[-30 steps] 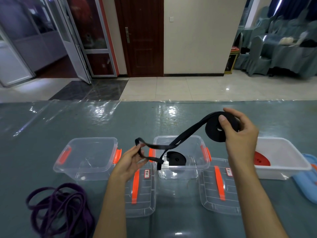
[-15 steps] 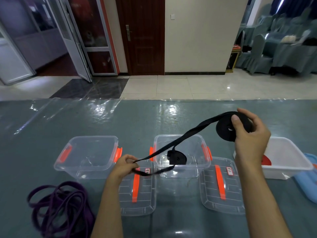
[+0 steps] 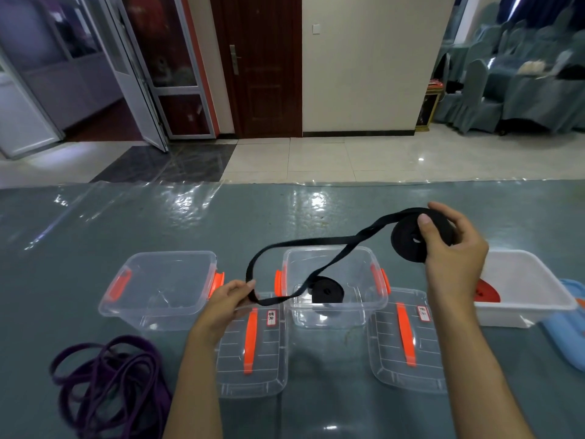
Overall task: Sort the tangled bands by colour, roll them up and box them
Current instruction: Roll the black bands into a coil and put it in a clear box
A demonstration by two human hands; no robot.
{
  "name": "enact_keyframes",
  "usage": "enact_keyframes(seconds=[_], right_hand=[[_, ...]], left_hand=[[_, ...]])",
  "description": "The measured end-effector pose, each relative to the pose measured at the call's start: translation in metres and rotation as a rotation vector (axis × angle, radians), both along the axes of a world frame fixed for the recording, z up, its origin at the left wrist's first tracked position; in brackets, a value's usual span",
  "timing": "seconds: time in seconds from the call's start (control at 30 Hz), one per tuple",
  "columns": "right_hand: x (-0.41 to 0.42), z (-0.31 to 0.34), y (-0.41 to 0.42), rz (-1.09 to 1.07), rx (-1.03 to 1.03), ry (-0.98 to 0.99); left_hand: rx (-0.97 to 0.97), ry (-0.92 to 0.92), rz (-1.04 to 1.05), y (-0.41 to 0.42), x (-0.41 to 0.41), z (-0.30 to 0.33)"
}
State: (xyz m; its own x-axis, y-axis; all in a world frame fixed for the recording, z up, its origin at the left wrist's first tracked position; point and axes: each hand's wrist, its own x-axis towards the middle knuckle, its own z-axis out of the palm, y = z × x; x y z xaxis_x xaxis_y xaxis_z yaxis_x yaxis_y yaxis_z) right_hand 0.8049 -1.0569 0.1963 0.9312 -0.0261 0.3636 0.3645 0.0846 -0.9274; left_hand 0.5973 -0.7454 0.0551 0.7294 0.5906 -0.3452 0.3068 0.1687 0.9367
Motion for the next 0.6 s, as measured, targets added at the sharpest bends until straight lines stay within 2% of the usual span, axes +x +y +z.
enact_keyframes(seconds=[0.07, 0.17, 0.47, 0.53, 0.6], right_hand=[[0.0, 0.0, -0.001, -0.003, -0.002, 0.001], [0.0, -0.001, -0.001, -0.004, -0.007, 0.0], [0.002, -0.001, -0.006, -0.043, 0.01, 0.014], [0.003, -0.001, -0.008, -0.06, 0.012, 0.019], [0.004, -0.001, -0.01, -0.072, 0.02, 0.026]], left_hand=[[-0.057, -0.035, 0.065, -0.001, 0.003, 0.004], [-0.011, 0.033, 0.127, 0.0, 0.005, 0.005], [0.122, -0.012, -0.123, 0.002, -0.018, 0.001], [0.126, 0.039, -0.229, 0.008, -0.026, -0.002], [0.146, 0.088, -0.231, 0.014, -0.033, -0.01]])
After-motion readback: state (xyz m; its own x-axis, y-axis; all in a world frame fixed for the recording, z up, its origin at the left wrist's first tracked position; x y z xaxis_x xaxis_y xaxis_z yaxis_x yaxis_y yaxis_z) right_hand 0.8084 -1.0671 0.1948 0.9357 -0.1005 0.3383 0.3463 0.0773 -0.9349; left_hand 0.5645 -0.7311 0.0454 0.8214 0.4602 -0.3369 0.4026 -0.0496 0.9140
